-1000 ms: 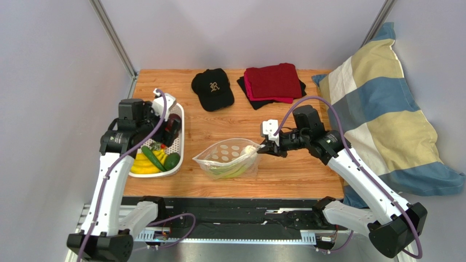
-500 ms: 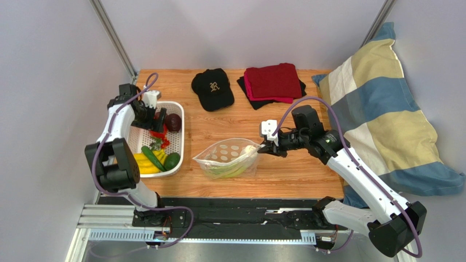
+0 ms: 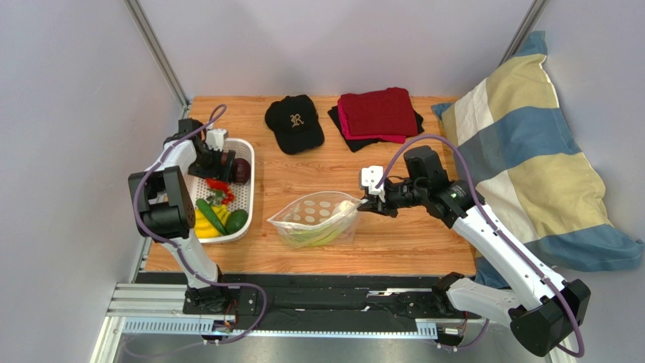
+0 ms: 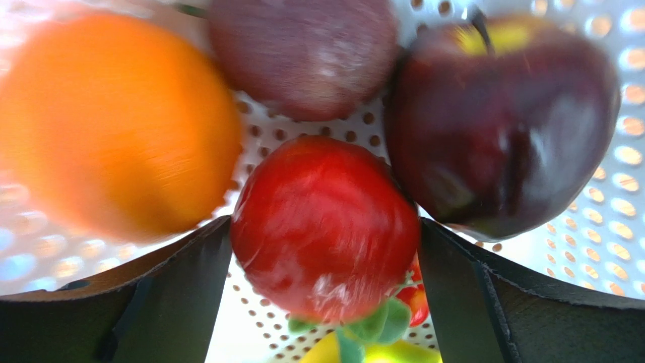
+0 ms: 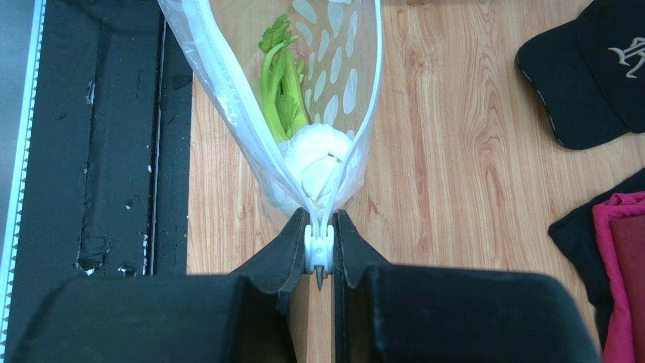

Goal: Place the food in the zip-top bag and seal the zipper
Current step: Pick up the fake fruit from the bin, then place the fake fruit in the zipper food storage bag.

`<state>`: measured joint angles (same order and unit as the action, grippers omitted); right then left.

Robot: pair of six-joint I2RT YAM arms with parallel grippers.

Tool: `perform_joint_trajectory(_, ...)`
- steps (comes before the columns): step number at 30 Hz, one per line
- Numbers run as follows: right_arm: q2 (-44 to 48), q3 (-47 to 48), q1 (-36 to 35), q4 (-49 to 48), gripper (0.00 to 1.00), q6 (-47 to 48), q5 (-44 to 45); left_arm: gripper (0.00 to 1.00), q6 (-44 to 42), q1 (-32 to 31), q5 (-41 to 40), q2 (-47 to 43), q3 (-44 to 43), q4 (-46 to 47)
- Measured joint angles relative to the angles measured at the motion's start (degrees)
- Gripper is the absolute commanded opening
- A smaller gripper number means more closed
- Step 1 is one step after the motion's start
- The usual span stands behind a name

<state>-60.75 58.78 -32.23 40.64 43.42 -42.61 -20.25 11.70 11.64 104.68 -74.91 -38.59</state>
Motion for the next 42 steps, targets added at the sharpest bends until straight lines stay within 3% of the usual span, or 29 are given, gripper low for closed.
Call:
perform_joint_trajectory(4,0.0,0.0,0.0,0.1,0.00,0.3,0.2,0.67,-0.3,-0.6,-0.2,-0.4,2.5,0.9)
perform_joint_trajectory(9,0.0,0.0,0.0,0.7,0.00,1.0,0.3,0.55,-0.2,-0.7,-0.8,-4.4,3.6,0.5)
perform_joint_trajectory(15,0.0,0.2,0.0,1.6,0.00,1.3,0.5,0.44,0.5,-0.6,-1.0,-19.6,2.5,0.1)
perform_joint_trajectory(22,-0.9,0.9,0.0,2.2,0.00,1.4,0.5,0.46,1.5,-3.7,12.5,-33.6,-3.7,-2.4)
perform_joint_trajectory(25,-1.4,1.3,0.0,2.3,0.00,1.4,0.5,0.44,3.1,-12.5,18.9,-38.8,-4.5,-3.0)
perform_joint_trajectory(31,-1.9,1.9,-0.7,2.5,0.00,1.4,0.6,0.45,7.4,-36.4,26.4,-43.7,-4.5,-4.1)
perform_joint_trajectory(35,-1.9,2.3,-0.9,2.6,0.00,1.2,0.6,0.49,8.2,-44.5,27.2,-44.0,-0.9,-4.2)
perform_joint_trajectory(41,-1.9,2.4,-1.1,3.1,0.00,1.0,0.8,0.72,6.6,-50.6,24.4,-40.6,2.3,-7.9)
perform_joint_trajectory(42,-1.9,2.4,-1.2,3.2,0.00,0.9,0.8,0.84,6.2,-51.0,24.0,-40.0,2.3,-8.3)
